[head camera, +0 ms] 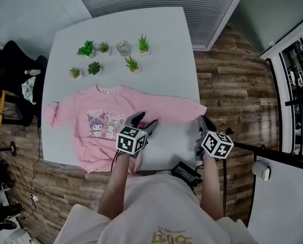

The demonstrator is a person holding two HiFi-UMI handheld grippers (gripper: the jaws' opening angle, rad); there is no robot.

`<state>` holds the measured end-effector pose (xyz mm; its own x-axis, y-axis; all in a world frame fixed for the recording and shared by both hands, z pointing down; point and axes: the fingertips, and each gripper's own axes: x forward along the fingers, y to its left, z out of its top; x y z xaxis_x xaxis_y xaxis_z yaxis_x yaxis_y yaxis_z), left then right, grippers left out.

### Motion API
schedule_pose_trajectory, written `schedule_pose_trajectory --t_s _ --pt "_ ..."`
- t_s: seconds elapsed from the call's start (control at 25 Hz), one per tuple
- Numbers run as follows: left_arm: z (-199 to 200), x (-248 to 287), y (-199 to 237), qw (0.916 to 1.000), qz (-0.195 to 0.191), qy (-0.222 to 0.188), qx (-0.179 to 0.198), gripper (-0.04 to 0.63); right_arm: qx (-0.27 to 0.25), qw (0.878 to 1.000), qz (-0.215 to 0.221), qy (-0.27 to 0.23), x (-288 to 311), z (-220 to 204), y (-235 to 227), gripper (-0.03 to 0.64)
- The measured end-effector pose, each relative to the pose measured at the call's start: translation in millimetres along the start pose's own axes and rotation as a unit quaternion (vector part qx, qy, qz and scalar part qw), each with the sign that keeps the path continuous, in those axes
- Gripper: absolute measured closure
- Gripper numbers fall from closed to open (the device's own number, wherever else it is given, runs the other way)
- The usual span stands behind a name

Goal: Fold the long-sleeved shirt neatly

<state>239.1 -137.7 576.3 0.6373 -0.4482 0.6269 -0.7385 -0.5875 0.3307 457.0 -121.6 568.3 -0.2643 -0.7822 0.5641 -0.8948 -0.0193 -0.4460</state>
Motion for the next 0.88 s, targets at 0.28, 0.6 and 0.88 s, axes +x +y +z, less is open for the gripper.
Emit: schedule_pose_trajectory --t_s 0.28,0.6,0.88 --pt "8 -14 5 0.9998 0.007 -0.017 -0.003 0.327 -0.004 0.999 -0.015 -0.037 -30 22 -2 0.592" --pt "15 -31 4 0.9993 0.012 -0.034 0.0 0.325 -0.004 0.997 -0.018 -0.071 -56 42 4 0.592" --pt "20 -49 11 0.9986 0.026 -0.045 0.0 0.317 -0.035 0.996 0.01 -0.087 -57 59 43 0.592"
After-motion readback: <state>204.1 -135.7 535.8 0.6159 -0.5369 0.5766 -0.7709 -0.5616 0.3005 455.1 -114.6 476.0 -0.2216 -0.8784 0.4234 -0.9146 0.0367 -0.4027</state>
